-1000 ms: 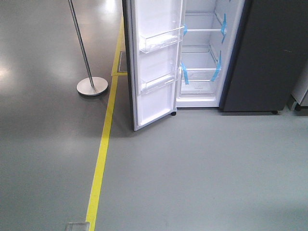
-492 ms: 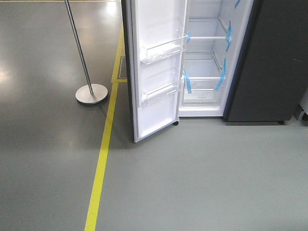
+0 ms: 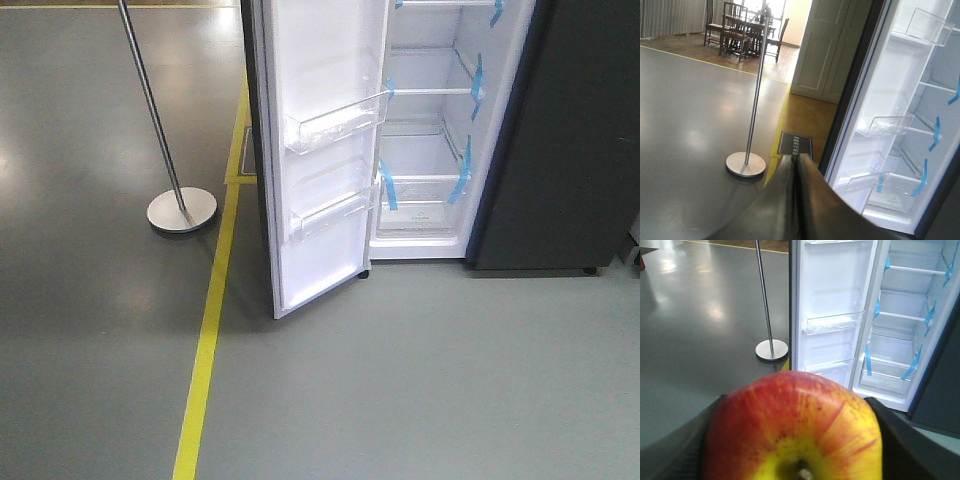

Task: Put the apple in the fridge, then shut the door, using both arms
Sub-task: 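Approach the fridge door bins, bringing the apple close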

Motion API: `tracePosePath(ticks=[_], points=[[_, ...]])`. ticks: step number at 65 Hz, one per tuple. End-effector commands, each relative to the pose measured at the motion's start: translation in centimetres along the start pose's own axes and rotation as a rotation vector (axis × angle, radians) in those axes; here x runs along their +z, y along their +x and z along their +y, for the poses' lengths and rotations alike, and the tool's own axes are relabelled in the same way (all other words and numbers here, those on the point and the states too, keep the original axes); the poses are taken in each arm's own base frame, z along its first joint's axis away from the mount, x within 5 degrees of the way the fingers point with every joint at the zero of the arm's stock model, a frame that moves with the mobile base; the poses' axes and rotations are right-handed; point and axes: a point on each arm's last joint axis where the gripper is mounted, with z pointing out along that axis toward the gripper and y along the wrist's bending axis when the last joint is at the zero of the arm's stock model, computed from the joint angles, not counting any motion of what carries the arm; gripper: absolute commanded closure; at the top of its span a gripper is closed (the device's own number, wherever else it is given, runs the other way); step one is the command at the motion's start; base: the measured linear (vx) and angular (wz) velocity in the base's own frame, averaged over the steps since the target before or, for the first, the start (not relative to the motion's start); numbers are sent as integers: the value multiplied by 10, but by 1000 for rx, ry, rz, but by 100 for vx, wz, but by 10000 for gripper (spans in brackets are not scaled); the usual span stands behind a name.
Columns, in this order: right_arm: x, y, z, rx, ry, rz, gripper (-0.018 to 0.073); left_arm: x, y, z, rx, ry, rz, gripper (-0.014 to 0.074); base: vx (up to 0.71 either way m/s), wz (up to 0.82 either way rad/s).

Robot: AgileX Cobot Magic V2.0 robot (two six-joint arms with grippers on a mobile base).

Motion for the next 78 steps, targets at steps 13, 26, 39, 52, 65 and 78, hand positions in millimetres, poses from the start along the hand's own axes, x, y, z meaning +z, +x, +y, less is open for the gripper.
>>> tracePosePath(ticks=[13,26,39,52,65,78], points=[[-3,-12,0,-4,12,-93,458,0,-10,-4,-13,32,-64,603,17,-1],[-3,-12,0,-4,12,-93,458,0,-10,-4,-13,32,-64,603,17,0],[-3,-12,0,-4,12,-93,458,0,-10,-4,-13,32,-64,603,16,-1],[-3,-12,0,-4,12,-93,458,0,-10,-4,-13,32,-64,603,15,0],[-3,-12,0,-4,12,-93,458,0,-10,-4,-13,32,-64,603,13,0],[-3,-12,0,-4,12,-93,458,0,-10,-4,-13,32,-64,603,13,0]])
